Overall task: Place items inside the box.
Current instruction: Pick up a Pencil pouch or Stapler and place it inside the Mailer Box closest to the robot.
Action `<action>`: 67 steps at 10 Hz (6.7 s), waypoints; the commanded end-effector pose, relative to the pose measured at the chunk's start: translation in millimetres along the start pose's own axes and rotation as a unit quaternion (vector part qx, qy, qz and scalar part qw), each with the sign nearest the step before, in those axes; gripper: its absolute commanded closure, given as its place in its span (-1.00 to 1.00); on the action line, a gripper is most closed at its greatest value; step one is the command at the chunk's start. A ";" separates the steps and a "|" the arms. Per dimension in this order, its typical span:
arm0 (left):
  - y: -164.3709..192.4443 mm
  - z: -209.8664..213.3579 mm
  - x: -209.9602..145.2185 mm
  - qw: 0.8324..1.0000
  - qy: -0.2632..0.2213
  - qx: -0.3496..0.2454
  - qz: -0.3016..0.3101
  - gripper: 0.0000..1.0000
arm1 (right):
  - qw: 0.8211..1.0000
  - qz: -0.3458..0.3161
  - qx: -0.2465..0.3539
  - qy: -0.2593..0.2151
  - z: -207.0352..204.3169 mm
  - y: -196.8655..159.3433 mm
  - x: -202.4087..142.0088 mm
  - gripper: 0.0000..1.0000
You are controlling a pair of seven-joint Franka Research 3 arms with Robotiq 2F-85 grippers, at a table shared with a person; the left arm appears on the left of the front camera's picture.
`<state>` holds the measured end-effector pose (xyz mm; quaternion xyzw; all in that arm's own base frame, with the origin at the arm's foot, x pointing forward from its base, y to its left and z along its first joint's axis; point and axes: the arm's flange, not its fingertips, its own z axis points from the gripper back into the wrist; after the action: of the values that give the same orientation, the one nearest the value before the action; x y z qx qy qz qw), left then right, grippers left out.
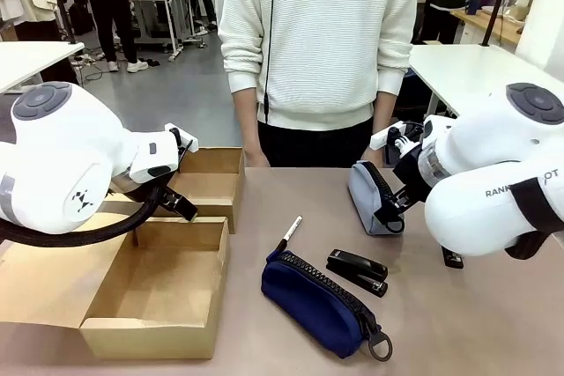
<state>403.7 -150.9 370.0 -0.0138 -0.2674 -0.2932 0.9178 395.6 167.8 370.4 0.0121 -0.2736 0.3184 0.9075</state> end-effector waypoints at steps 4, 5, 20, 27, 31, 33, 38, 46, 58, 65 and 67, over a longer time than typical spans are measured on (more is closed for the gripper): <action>0.0 0.0 0.0 1.000 0.000 0.000 0.000 -1.00 | 1.000 0.000 0.000 0.000 0.0 0.0 0.0 -1.00; -4.4 18.8 -0.1 1.000 -0.011 -0.009 -0.018 -1.00 | 1.000 0.011 0.013 0.001 18.8 -3.2 3.0 -1.00; 244.6 235.3 -277.0 0.711 -0.244 -0.356 0.555 -1.00 | 0.763 -0.556 0.268 -0.194 277.7 -235.0 -255.4 -1.00; 244.6 235.3 -277.0 0.711 -0.244 -0.356 0.555 -1.00 | 0.763 -0.556 0.268 -0.194 277.7 -235.0 -255.4 -1.00; 244.6 235.3 -277.0 0.711 -0.244 -0.356 0.555 -1.00 | 0.913 -0.376 0.145 -0.061 256.4 -145.6 -156.2 -1.00; 244.6 235.3 -277.0 0.711 -0.244 -0.356 0.555 -1.00 | 0.863 -0.435 0.245 -0.077 263.8 -209.9 -199.5 -1.00; 244.6 235.3 -277.0 0.711 -0.244 -0.356 0.555 -1.00 | 0.775 -0.515 0.322 -0.174 260.0 -235.9 -354.6 -1.00; 244.6 235.3 -277.0 0.711 -0.244 -0.356 0.555 -1.00 | 0.909 -0.302 0.285 -0.024 208.1 -116.7 -169.0 -1.00; 244.6 235.3 -277.0 0.711 -0.244 -0.356 0.555 -1.00 | 0.972 -0.005 0.062 0.225 79.4 60.0 15.0 -1.00; 244.6 235.3 -277.0 0.711 -0.244 -0.356 0.555 -1.00 | 0.963 0.018 0.094 0.252 -37.1 80.6 13.6 -1.00; 244.6 235.3 -277.0 0.711 -0.244 -0.356 0.555 -1.00 | 0.966 0.019 0.090 0.240 -51.9 84.2 19.4 -1.00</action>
<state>234.1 241.9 464.9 -0.5505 -0.2910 0.2171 0.7518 376.7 248.5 323.2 0.0212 -0.0032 0.3549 0.9346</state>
